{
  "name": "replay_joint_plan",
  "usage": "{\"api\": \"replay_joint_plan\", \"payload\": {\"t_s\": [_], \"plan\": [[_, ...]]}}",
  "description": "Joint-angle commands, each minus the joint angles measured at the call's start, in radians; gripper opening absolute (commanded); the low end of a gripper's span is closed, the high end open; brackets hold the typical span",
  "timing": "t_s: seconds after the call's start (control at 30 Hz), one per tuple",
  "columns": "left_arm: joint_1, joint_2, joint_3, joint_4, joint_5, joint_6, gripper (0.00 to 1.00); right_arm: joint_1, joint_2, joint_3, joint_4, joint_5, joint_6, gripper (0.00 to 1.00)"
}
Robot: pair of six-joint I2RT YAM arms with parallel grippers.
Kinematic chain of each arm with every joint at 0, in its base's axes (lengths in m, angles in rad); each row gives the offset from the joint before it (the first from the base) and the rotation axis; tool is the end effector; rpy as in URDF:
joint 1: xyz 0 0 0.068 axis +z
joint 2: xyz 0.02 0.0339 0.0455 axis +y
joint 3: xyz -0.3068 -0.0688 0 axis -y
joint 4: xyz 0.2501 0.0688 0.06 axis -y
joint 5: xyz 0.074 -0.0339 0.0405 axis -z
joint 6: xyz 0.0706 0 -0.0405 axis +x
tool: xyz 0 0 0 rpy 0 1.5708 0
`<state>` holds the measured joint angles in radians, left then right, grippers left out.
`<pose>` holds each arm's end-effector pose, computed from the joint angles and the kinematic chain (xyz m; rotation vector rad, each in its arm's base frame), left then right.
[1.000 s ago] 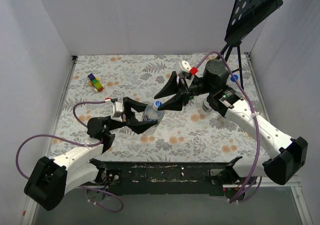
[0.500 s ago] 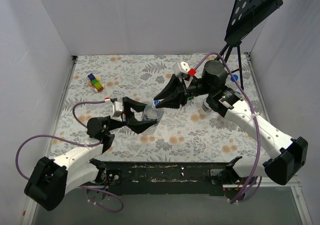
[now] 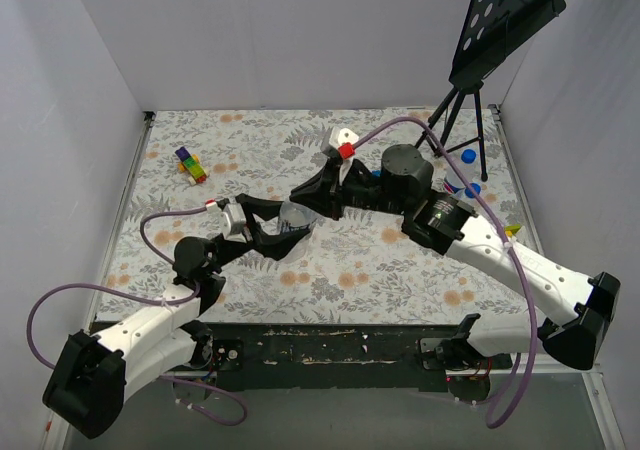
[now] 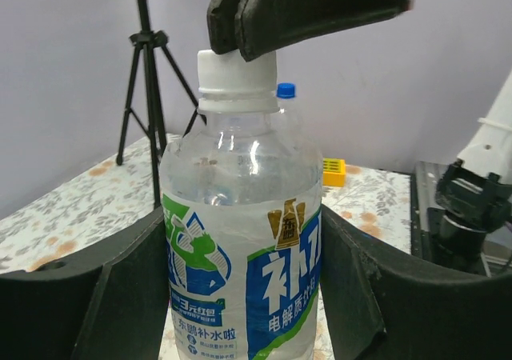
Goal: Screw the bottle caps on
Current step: Screw the bottle cap onto the plastic bottle.
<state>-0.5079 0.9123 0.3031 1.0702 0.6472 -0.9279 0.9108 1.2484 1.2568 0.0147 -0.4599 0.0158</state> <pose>0.1439 -0.1288 0.3202 0.3880 1.3196 -1.5894 0.1651 0.2638 0.4698 -1.0441 1.2842 1.0732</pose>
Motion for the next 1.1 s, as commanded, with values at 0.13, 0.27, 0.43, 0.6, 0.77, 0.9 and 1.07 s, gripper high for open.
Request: {"api": "replay_joint_plan", "payload": {"t_s": [0.13, 0.27, 0.43, 0.6, 0.77, 0.9, 1.07], "plan": [[-0.012, -0.084, 0.021, -0.059, -0.271, 0.169, 0.0, 0.224, 0.054, 0.012, -0.254, 0.739, 0.2, 0.17], [-0.012, -0.078, 0.036, -0.105, -0.262, 0.185, 0.0, 0.226, 0.026, 0.076, -0.219, 0.683, 0.145, 0.24], [-0.012, -0.05, 0.056, -0.133, -0.242, 0.15, 0.0, 0.223, 0.017, 0.271, -0.31, 0.543, 0.03, 0.45], [-0.012, -0.035, 0.07, -0.154, -0.216, 0.136, 0.0, 0.157, 0.005, 0.395, -0.464, 0.476, -0.01, 0.68], [-0.001, 0.0, 0.134, -0.269, -0.034, 0.176, 0.0, 0.037, -0.053, 0.365, -0.548, 0.351, -0.166, 0.83], [0.017, 0.075, 0.203, -0.357, 0.225, 0.179, 0.0, -0.071, -0.057, 0.409, -0.677, 0.099, -0.331, 0.91], [0.025, 0.143, 0.249, -0.395, 0.419, 0.175, 0.0, -0.105, -0.03, 0.408, -0.864, -0.06, -0.598, 0.88]]}}
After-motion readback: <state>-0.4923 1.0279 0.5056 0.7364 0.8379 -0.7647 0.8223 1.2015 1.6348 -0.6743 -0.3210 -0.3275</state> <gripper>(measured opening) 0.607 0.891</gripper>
